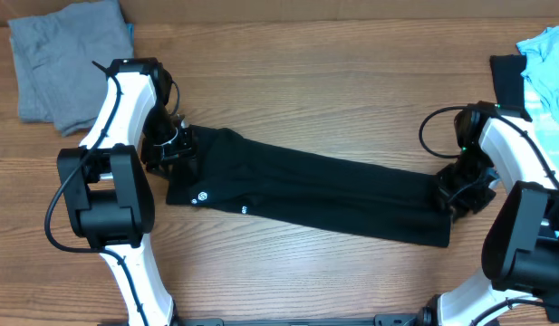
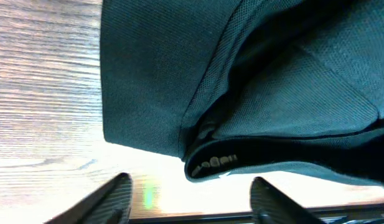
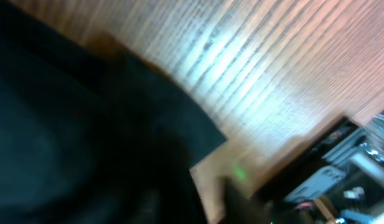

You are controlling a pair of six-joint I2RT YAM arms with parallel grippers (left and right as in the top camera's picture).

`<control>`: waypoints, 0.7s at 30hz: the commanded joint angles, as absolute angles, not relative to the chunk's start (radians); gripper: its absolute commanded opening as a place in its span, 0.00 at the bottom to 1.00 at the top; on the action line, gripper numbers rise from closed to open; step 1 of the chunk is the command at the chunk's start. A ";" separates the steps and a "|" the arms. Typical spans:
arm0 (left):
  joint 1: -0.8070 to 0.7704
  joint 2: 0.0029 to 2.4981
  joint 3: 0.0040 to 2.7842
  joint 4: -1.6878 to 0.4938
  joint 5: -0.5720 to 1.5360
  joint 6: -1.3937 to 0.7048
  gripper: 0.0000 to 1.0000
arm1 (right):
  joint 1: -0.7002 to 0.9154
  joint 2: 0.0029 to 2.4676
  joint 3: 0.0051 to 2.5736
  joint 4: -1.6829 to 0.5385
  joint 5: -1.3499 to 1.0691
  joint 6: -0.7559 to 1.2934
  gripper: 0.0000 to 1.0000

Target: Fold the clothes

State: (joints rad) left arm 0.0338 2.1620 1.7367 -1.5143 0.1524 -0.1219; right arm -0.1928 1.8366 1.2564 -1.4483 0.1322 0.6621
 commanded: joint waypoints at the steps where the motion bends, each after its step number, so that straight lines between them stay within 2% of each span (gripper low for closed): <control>1: 0.039 2.169 1.734 -1.515 0.146 -0.112 0.71 | -0.189 1.831 1.254 -1.457 0.175 0.654 0.96; 3: 0.039 2.169 1.745 -1.517 0.146 -0.112 0.79 | -0.189 1.831 1.254 -1.457 0.175 0.647 1.00; 5: 0.039 2.168 1.764 -1.523 0.146 -0.112 0.80 | -0.189 1.831 1.254 -1.456 0.175 0.647 1.00; 15: -0.006 2.121 1.934 -1.579 0.156 -0.119 0.72 | -0.189 1.831 1.259 -1.412 0.125 0.640 0.99; 19: -0.095 2.087 1.935 -1.565 0.209 -0.097 0.61 | -0.187 1.831 1.259 -1.365 -0.028 0.530 0.90; 21: -0.164 2.089 1.926 -1.562 0.209 -0.090 0.48 | -0.172 1.831 1.259 -1.318 -0.173 0.432 0.87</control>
State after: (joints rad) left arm -0.0658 2.1304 1.9121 -1.5665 0.1699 -0.1154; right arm -0.1909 1.8366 1.2560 -1.3609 0.0410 0.5743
